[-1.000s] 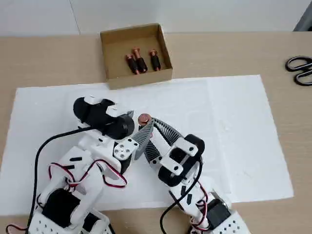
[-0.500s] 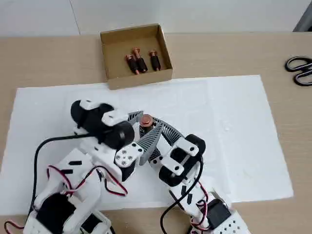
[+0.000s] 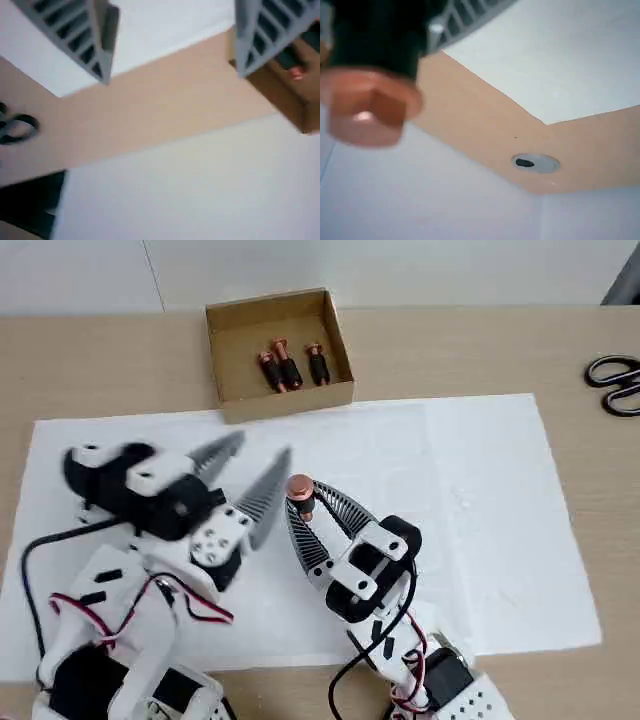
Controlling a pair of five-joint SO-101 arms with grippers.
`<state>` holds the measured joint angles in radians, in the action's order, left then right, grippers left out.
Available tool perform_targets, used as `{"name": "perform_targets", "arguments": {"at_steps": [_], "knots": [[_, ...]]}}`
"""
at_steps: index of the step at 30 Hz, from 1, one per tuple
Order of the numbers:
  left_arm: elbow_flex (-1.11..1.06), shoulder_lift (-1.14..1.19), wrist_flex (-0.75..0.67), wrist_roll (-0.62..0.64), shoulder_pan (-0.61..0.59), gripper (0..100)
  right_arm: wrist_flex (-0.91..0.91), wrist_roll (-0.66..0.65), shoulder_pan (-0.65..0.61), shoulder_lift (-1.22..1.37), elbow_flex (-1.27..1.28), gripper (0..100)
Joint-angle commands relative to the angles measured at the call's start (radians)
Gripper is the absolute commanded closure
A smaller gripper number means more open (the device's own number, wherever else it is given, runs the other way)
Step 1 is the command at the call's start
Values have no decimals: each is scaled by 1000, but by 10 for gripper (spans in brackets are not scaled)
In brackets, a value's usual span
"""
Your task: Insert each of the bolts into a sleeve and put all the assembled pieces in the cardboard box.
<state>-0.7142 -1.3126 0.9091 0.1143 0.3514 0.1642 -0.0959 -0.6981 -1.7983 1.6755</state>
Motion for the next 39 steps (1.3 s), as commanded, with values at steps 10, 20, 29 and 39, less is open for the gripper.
{"name": "perform_targets", "arguments": {"at_steps": [10,20,29,39], "knots": [[-117,-8,-31,2,-253,845,2,-5,-4,-10,8,994],[-433,-8,-272,2,-341,981,4,-5,56,-12,8,994],[-593,-8,-287,2,-342,994,105,-3,79,-5,-18,995],[-733,-8,-288,9,-347,994,262,0,176,-4,-204,995]]}}
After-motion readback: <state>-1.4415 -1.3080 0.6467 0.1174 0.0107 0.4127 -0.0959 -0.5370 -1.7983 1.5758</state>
